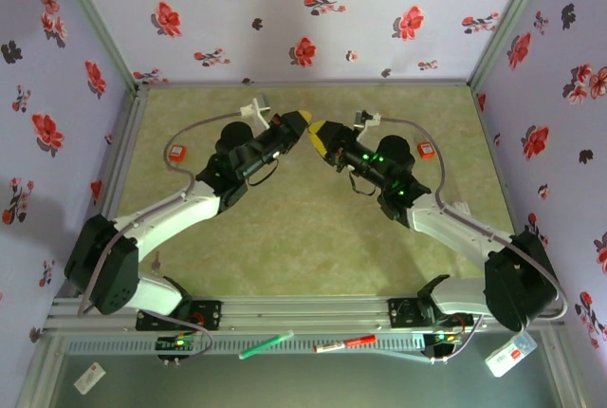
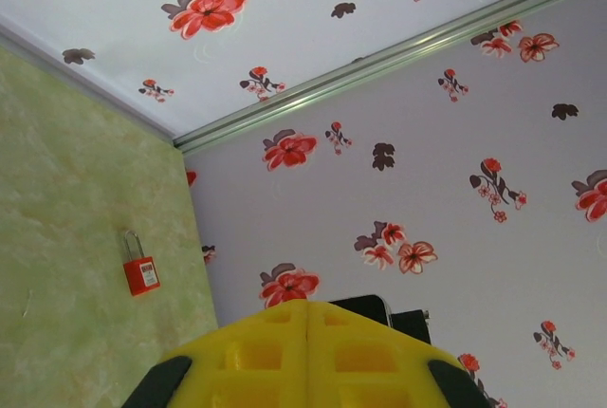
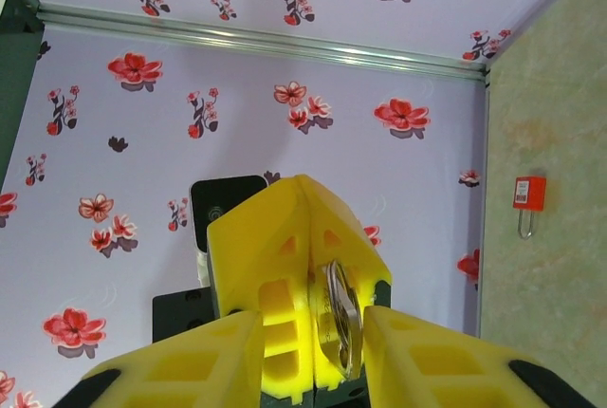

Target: Unlock with the key

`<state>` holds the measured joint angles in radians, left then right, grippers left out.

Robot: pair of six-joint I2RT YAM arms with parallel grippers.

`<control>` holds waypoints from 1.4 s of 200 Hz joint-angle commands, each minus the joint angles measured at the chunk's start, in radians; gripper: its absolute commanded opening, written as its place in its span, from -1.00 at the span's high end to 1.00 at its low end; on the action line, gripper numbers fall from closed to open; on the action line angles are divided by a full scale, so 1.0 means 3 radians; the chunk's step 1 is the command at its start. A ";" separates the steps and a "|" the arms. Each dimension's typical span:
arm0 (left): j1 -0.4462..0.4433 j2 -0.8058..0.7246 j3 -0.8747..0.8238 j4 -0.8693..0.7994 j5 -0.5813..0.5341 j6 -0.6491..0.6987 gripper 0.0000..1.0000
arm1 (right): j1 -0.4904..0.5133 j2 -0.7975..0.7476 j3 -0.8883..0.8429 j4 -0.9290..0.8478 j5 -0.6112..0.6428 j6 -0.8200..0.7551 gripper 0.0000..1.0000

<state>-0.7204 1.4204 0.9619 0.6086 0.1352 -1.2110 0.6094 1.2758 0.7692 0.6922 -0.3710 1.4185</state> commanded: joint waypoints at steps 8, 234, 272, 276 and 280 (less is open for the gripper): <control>-0.0043 0.0026 -0.0022 0.0134 0.0081 0.0124 1.00 | -0.0032 0.0030 -0.0018 0.0170 -0.0026 0.0020 0.42; 0.0412 -0.0337 -0.0073 -0.0589 0.0000 0.0077 -0.83 | -0.0134 -0.0375 -0.0135 -0.0560 -0.0113 -0.0349 1.00; 0.0997 -0.0724 0.0180 -0.1683 0.0062 0.0455 -0.99 | -0.0139 -0.0586 -0.0069 -0.1177 -0.0052 -0.0617 1.00; 0.1066 -0.0736 0.0247 -0.1900 0.0061 0.0552 -0.99 | -0.0139 -0.0606 -0.0049 -0.1263 -0.0044 -0.0668 1.00; 0.1141 -0.0745 0.0334 -0.2132 0.0050 0.0671 -0.99 | -0.0139 -0.0623 -0.0028 -0.1358 -0.0040 -0.0708 1.00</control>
<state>-0.4690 1.2495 0.9531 0.2970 0.1574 -1.1599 0.5739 1.1271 0.7372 0.4564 -0.4004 1.3056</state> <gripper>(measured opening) 0.994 0.076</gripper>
